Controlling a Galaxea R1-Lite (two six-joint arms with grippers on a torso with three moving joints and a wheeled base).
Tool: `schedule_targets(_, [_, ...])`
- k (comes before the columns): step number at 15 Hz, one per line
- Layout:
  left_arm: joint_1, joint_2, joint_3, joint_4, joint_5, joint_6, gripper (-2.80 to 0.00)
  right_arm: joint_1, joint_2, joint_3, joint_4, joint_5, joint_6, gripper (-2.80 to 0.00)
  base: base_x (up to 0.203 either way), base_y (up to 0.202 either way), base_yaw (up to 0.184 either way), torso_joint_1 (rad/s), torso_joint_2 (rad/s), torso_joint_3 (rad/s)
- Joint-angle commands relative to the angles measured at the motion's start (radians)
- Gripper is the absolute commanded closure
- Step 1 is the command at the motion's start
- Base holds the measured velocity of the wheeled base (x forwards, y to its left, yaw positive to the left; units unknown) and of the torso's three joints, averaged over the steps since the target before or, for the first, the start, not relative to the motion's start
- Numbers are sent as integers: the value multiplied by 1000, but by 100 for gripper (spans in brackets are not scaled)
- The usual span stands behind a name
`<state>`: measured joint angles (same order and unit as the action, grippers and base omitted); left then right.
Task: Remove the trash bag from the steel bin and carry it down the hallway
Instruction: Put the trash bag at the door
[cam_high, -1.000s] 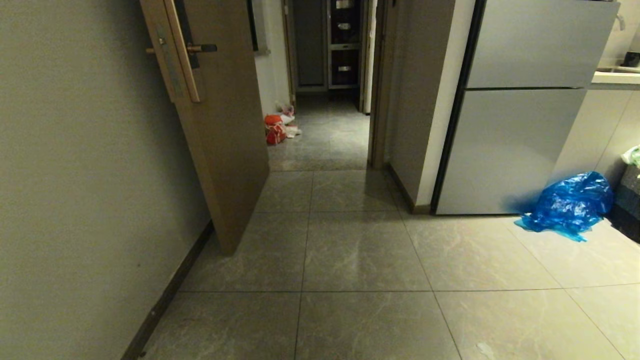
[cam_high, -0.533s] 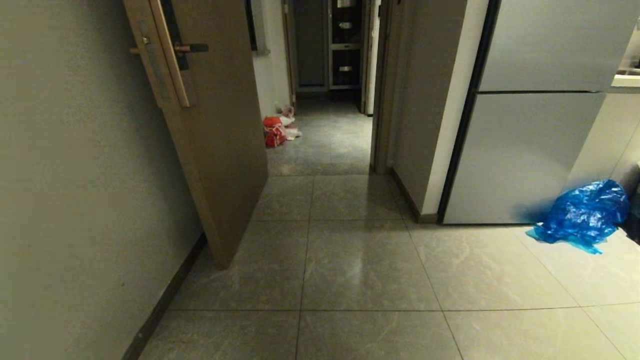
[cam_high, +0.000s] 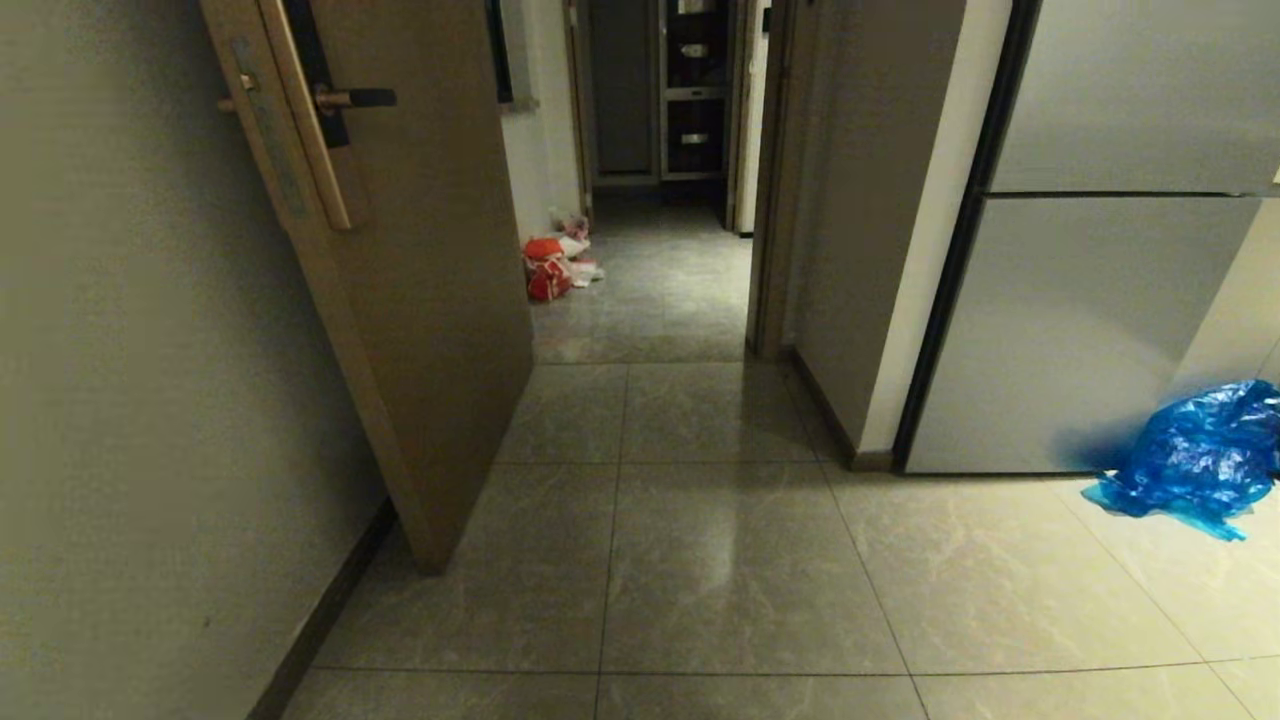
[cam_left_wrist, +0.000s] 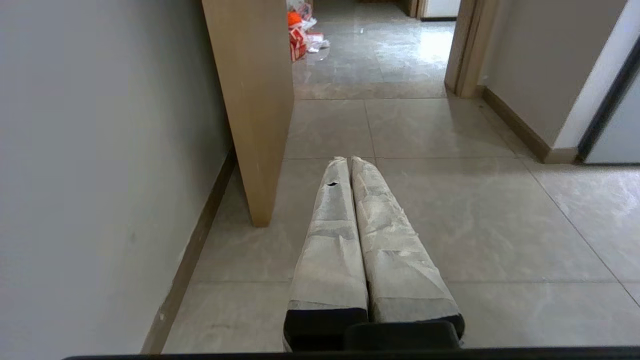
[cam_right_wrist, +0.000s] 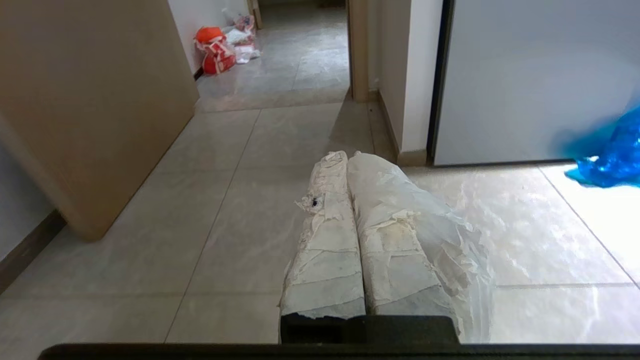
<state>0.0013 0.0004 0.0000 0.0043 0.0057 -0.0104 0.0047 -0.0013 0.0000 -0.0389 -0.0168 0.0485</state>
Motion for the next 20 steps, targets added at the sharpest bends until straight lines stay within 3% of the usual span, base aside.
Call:
schedule_targets(1, [0, 0, 2, 0, 0, 0, 0, 1, 0, 0, -1, 0, 1, 0, 190, 0, 0, 2, 1, 1])
schedule_targets(20, [0, 0, 2, 0, 0, 0, 0, 1, 0, 0, -1, 0, 1, 0, 192, 0, 1, 2, 1, 1])
